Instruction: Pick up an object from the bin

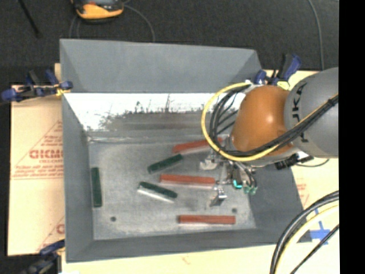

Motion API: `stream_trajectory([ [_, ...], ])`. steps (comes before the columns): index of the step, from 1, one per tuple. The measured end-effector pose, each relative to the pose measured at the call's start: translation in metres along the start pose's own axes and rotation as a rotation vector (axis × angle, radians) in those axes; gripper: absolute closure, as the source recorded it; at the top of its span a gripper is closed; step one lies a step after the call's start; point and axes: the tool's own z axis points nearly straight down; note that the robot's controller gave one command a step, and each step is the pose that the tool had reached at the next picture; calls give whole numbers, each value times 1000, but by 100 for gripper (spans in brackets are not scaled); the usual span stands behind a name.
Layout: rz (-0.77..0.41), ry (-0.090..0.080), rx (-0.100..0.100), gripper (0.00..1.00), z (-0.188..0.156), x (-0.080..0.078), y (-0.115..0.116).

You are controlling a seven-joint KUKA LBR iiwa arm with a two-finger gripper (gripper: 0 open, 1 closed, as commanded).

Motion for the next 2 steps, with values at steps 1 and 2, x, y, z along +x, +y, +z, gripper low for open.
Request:
stream_trajectory([
  [1,0,-7,1,0,-4,-2,0],
  [2,147,5,-4,100,57,-31,-3],
])
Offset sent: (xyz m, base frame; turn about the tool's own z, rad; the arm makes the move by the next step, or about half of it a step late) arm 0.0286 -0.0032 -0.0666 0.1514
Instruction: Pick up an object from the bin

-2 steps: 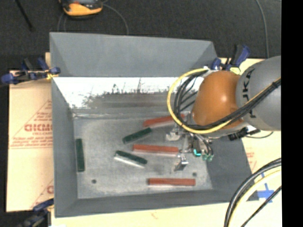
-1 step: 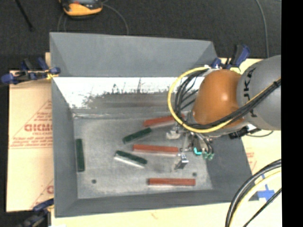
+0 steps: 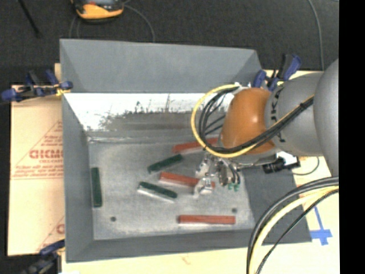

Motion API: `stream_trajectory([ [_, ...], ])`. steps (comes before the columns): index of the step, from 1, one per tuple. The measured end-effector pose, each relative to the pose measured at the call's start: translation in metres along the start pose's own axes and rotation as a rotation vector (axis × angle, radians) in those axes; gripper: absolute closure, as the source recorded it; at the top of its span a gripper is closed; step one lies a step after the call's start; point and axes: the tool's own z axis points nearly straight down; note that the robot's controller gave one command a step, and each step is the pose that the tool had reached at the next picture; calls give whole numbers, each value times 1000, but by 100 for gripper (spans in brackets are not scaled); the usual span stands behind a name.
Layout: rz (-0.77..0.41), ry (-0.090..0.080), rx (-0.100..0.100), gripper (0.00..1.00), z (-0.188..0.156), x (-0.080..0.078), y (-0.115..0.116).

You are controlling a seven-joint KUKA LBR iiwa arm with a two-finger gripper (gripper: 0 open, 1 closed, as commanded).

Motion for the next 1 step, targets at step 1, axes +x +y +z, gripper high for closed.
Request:
stream_trajectory([
  [1,0,0,0,100,0,0,0],
])
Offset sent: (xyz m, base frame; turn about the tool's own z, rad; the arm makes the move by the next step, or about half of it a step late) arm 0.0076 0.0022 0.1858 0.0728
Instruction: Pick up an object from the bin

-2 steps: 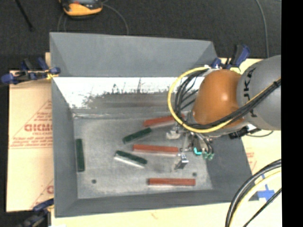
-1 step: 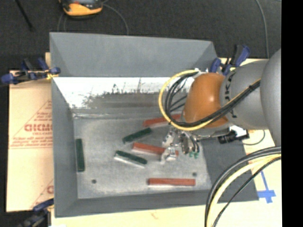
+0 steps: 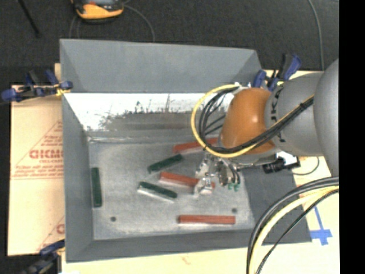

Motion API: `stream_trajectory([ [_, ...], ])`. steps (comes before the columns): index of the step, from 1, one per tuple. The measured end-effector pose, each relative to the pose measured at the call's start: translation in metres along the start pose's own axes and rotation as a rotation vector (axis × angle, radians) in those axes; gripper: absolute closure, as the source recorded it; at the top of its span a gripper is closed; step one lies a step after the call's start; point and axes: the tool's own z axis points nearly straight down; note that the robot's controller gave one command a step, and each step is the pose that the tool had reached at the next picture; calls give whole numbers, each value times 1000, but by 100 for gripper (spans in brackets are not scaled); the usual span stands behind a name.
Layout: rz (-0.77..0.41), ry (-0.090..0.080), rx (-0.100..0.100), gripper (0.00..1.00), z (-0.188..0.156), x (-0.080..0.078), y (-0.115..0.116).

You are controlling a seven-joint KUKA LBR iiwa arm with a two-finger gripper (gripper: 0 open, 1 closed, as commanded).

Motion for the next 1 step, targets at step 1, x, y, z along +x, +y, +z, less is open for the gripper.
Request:
stream_trajectory([
  [1,70,-16,0,100,-188,-6,3],
])
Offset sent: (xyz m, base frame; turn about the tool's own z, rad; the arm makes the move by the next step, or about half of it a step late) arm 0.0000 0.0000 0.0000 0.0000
